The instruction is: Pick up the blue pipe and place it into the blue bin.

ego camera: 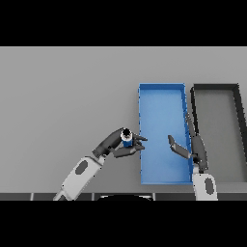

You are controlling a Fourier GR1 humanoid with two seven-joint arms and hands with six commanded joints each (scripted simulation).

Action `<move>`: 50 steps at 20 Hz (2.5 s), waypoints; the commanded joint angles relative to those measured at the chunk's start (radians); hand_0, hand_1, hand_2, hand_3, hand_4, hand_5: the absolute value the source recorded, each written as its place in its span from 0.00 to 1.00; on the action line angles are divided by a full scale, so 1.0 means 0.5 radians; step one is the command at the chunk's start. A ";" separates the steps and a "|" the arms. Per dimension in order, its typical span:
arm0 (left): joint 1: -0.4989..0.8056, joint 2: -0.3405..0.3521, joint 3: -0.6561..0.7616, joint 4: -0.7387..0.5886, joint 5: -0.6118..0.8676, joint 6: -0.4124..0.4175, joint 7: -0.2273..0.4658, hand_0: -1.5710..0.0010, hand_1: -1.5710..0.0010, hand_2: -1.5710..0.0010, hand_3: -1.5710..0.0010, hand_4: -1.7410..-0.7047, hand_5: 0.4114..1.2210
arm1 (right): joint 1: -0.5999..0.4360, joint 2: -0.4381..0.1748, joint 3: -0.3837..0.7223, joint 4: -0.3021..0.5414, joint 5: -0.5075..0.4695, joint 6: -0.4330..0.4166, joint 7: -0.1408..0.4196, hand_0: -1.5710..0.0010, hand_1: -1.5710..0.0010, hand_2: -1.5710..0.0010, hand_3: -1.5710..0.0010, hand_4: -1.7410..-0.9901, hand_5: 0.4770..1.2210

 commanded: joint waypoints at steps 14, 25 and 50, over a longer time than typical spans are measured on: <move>0.050 -0.084 0.080 0.007 -0.092 -0.160 -0.037 0.00 0.00 0.00 0.00 0.26 1.00 | 0.394 0.014 0.136 -0.819 -0.385 0.193 0.439 1.00 0.98 0.92 1.00 0.69 0.17; 0.054 -0.145 0.155 0.016 -0.183 -0.229 -0.018 0.00 0.00 0.00 0.00 0.26 1.00 | -0.500 -0.191 0.437 -0.833 -0.611 0.488 1.116 1.00 1.00 0.97 1.00 0.58 0.11; 0.128 -0.286 0.277 0.000 -0.157 -0.451 0.093 0.00 0.00 0.00 0.05 0.03 1.00 | -1.282 0.053 0.729 -0.393 -0.764 0.577 1.248 0.12 0.12 0.11 0.20 0.12 0.61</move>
